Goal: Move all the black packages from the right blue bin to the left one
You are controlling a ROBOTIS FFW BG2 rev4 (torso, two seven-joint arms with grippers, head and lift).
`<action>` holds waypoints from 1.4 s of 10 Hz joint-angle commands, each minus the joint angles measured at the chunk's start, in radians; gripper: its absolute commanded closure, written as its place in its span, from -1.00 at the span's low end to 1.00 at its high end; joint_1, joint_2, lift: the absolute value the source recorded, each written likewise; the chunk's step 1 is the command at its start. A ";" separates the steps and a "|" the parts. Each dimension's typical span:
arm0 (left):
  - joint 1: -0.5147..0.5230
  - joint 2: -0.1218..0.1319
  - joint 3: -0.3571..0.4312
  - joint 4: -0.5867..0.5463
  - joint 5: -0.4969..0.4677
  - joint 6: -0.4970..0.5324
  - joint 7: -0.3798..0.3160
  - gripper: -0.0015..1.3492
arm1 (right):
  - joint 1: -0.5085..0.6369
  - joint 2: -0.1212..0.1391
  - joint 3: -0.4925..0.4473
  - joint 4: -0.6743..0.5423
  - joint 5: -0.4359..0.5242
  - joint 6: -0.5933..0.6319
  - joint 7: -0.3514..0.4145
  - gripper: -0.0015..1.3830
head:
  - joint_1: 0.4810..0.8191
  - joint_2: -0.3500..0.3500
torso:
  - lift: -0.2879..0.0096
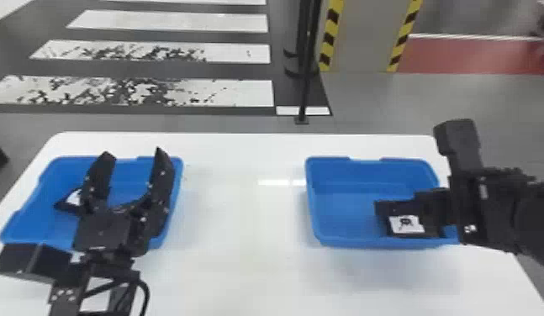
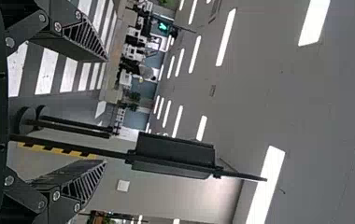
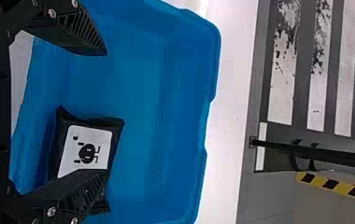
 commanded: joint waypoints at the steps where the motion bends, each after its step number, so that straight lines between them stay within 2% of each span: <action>1: 0.001 0.001 -0.003 0.000 0.000 0.000 -0.002 -0.57 | -0.053 -0.004 0.000 0.127 0.012 0.009 0.000 -0.79 | 0.27 -0.17 | -0.01; 4: 0.006 0.002 -0.007 0.000 0.004 -0.005 -0.005 -0.57 | -0.112 -0.010 0.018 0.277 0.039 0.009 0.000 -0.79 | 0.27 -0.27 | -0.01; 9: 0.011 0.004 -0.007 0.000 0.008 -0.008 -0.006 -0.57 | -0.144 -0.018 0.038 0.394 0.069 0.009 -0.006 -0.74 | 0.27 -0.37 | -0.01; 10: 0.013 0.004 -0.005 0.000 0.008 -0.008 -0.006 -0.57 | -0.144 -0.018 0.038 0.399 0.057 0.009 -0.004 -0.48 | 0.27 -0.38 | -0.01; 11: 0.013 0.004 -0.003 0.000 0.008 -0.008 -0.006 -0.57 | -0.144 -0.018 0.038 0.407 0.043 0.009 -0.001 0.05 | 0.27 -0.37 | -0.01; 12: 0.018 0.002 -0.001 0.000 0.010 -0.008 -0.006 -0.57 | -0.137 -0.018 0.038 0.414 0.033 0.009 0.014 0.30 | 0.27 -0.36 | -0.01; 13: 0.021 0.002 0.003 0.000 0.014 -0.010 -0.006 -0.57 | -0.115 -0.018 0.038 0.394 0.004 0.009 0.020 0.63 | 0.27 -0.34 | -0.01; 14: 0.021 0.002 0.003 0.000 0.016 -0.013 -0.006 -0.57 | -0.085 -0.010 0.020 0.365 -0.016 0.009 0.019 0.65 | 0.27 -0.31 | -0.01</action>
